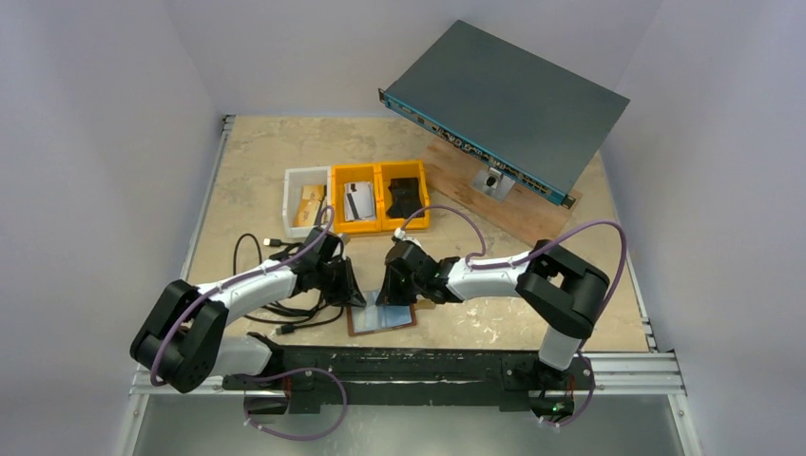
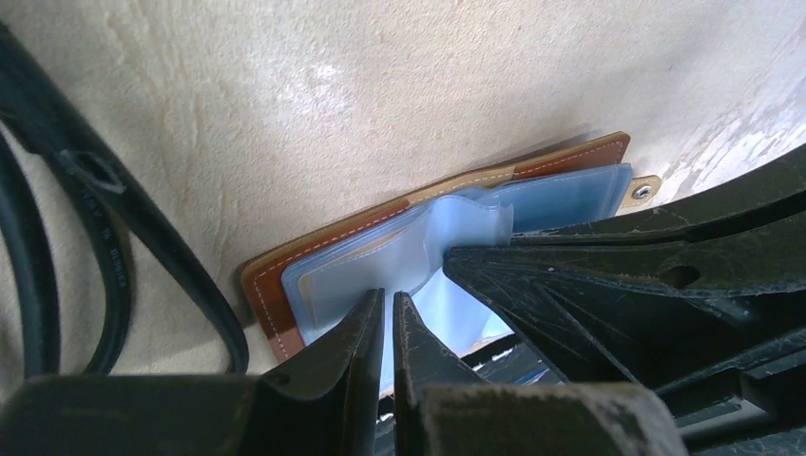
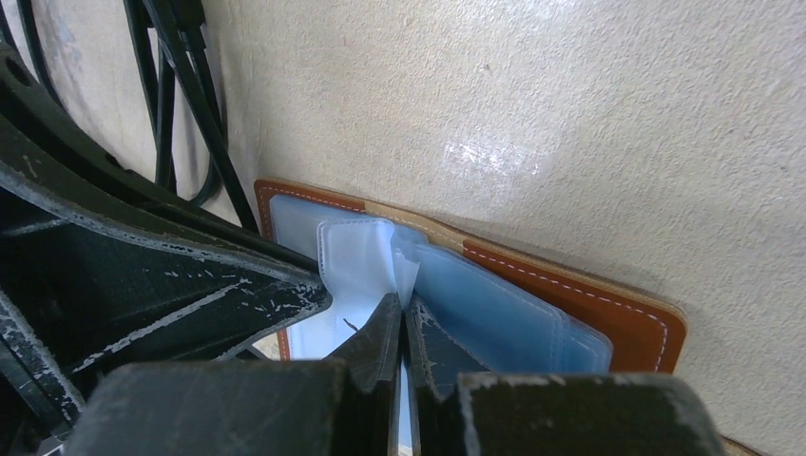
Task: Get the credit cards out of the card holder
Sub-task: Remove the credit card from the card holder.
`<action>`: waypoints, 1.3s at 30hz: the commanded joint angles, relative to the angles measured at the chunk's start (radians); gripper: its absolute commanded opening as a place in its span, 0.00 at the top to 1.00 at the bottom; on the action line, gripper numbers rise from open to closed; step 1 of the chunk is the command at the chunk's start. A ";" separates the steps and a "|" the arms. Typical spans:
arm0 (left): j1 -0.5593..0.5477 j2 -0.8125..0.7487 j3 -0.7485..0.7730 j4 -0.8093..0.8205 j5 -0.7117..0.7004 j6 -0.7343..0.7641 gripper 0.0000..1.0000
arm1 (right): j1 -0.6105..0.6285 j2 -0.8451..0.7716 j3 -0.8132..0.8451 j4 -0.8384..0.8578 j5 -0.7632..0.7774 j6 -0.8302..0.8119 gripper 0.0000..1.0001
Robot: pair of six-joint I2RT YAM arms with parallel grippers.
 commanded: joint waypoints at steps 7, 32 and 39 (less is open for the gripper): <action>-0.025 0.073 -0.024 0.082 -0.017 -0.018 0.94 | 0.000 -0.022 -0.033 -0.061 0.010 -0.017 0.96; -0.040 -0.038 -0.016 0.189 0.129 -0.117 1.00 | 0.000 -0.211 0.037 -0.209 0.121 -0.036 0.68; -0.068 -0.019 0.003 0.240 0.161 -0.144 1.00 | 0.000 -0.258 0.017 -0.259 0.176 -0.027 0.67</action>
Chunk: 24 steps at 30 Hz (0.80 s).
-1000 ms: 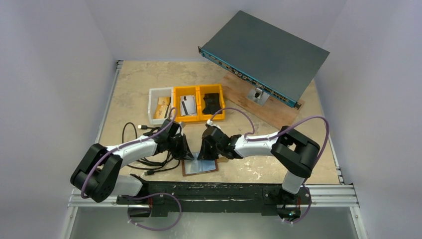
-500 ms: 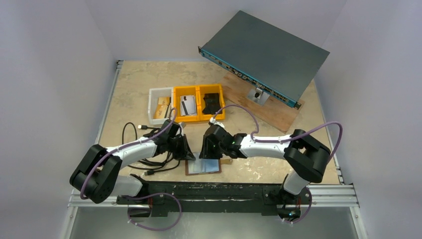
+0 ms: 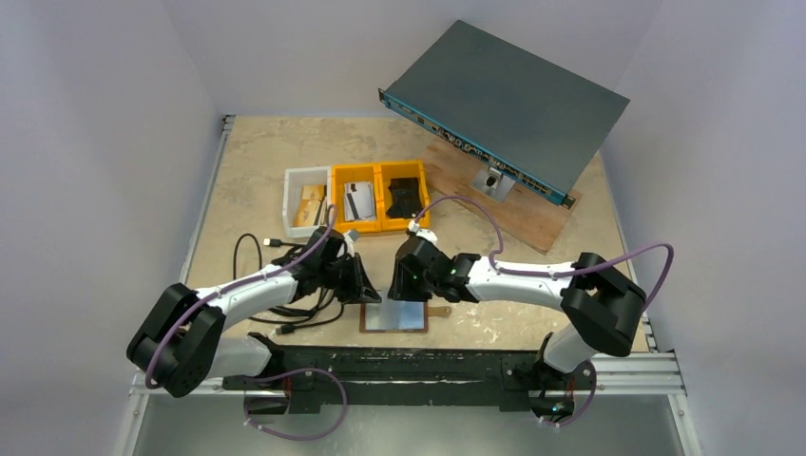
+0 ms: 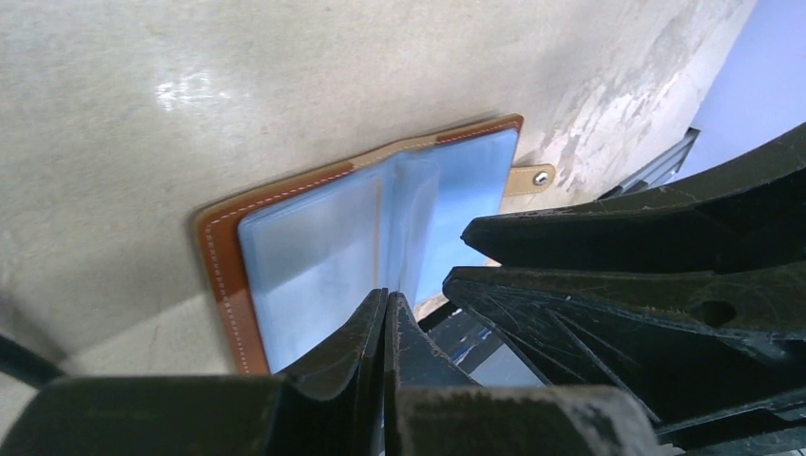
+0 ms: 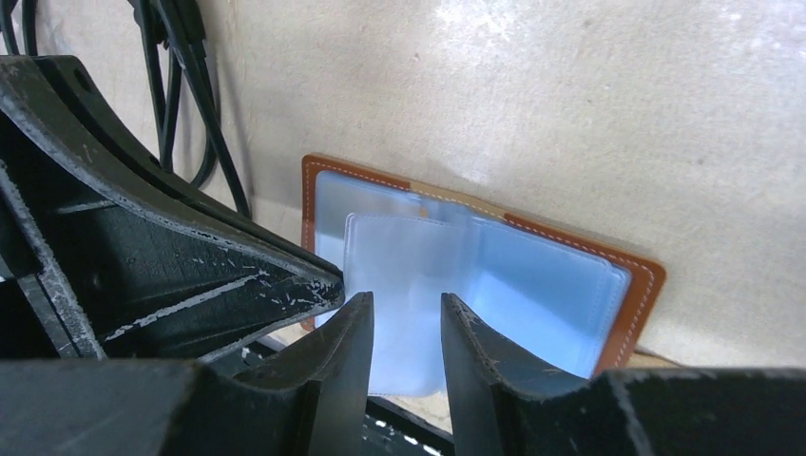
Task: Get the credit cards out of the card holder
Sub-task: Remove the credit card from the card holder.
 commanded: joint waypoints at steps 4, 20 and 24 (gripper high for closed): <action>-0.051 0.033 0.056 0.103 0.056 -0.054 1.00 | 0.003 -0.114 -0.003 -0.080 0.102 0.010 0.67; -0.219 0.276 0.227 0.237 0.075 -0.159 0.80 | 0.001 -0.341 -0.083 -0.230 0.249 0.074 0.65; -0.245 0.302 0.246 0.241 0.078 -0.180 0.78 | -0.005 -0.367 -0.105 -0.291 0.263 0.106 0.64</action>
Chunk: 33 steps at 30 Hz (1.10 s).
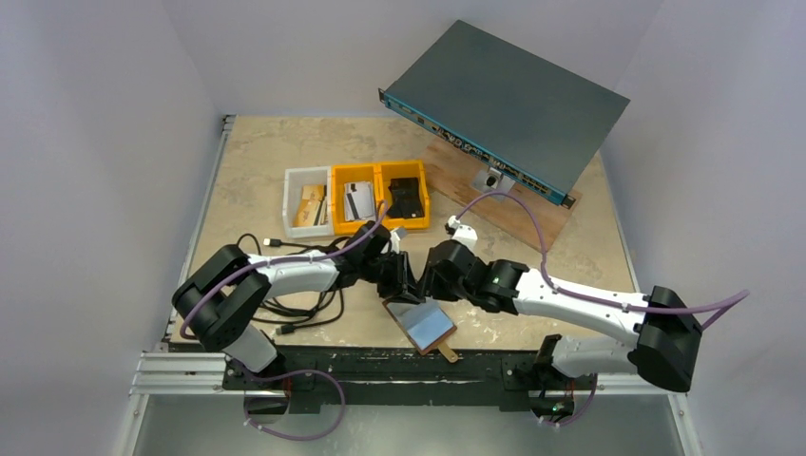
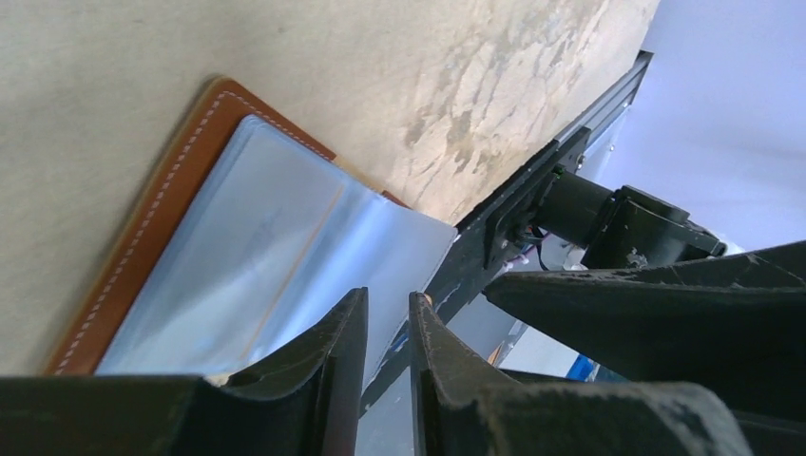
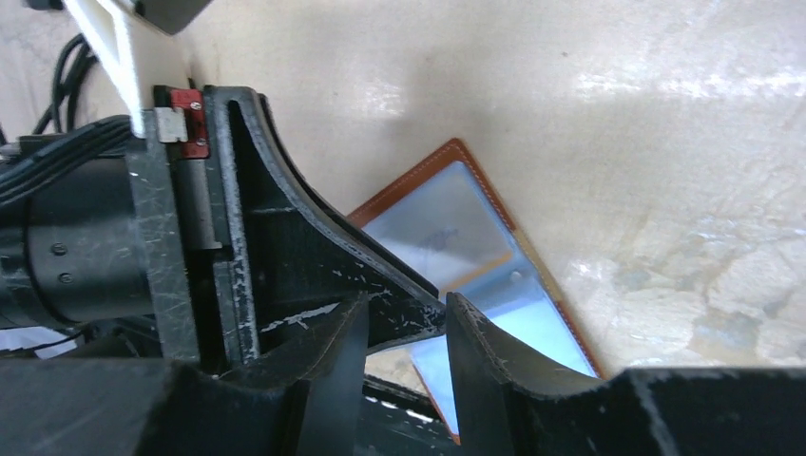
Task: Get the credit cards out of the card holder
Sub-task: Remove the credit card from the card holder.
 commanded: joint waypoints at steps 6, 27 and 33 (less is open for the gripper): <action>-0.048 0.030 0.062 0.004 0.017 -0.032 0.81 | -0.005 -0.148 -0.136 -0.143 0.058 0.118 0.66; -0.118 0.144 0.131 -0.145 0.034 0.076 0.85 | -0.004 -0.237 -0.304 -0.105 -0.040 0.197 0.84; -0.117 0.187 0.141 -0.132 0.006 0.055 0.97 | -0.005 -0.176 -0.341 -0.008 -0.094 0.201 0.93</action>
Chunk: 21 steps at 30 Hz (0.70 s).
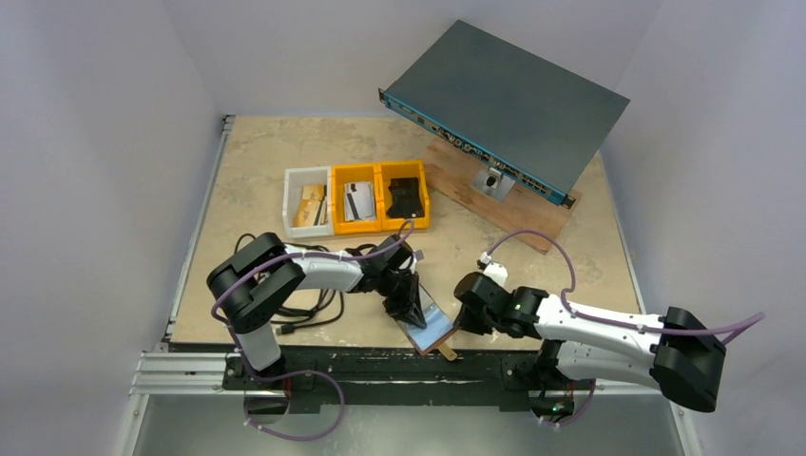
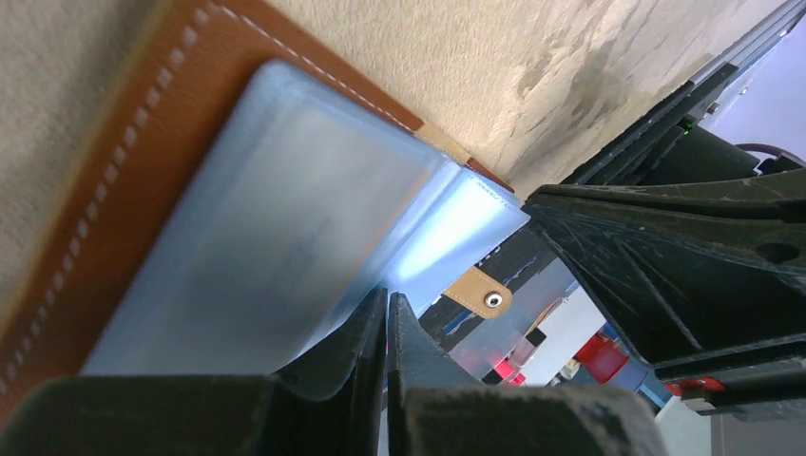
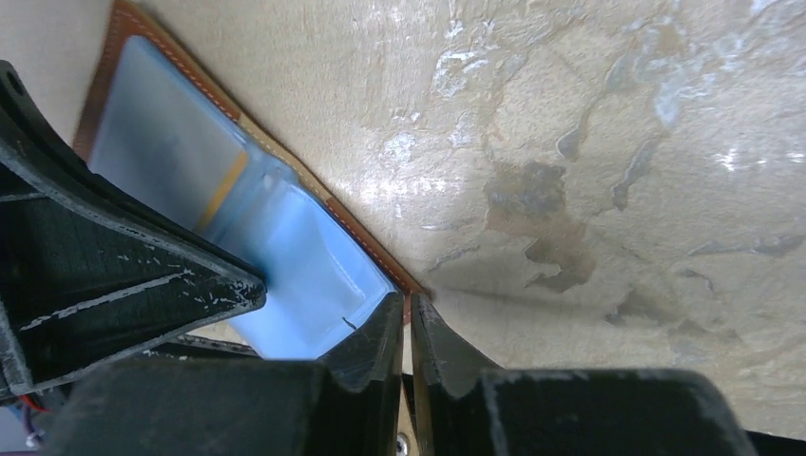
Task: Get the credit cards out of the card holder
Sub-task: Remove the credit card from the card holder.
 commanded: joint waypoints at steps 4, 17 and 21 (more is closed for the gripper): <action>-0.003 -0.016 0.029 0.007 -0.054 -0.025 0.98 | -0.002 0.090 -0.037 0.193 -0.106 0.025 0.94; 0.032 -0.156 -0.002 -0.058 -0.179 -0.043 0.96 | -0.181 0.336 0.083 0.363 -0.134 -0.152 0.94; 0.120 -0.225 0.011 -0.171 -0.250 0.034 0.92 | -0.241 0.453 0.181 0.378 -0.139 -0.237 0.94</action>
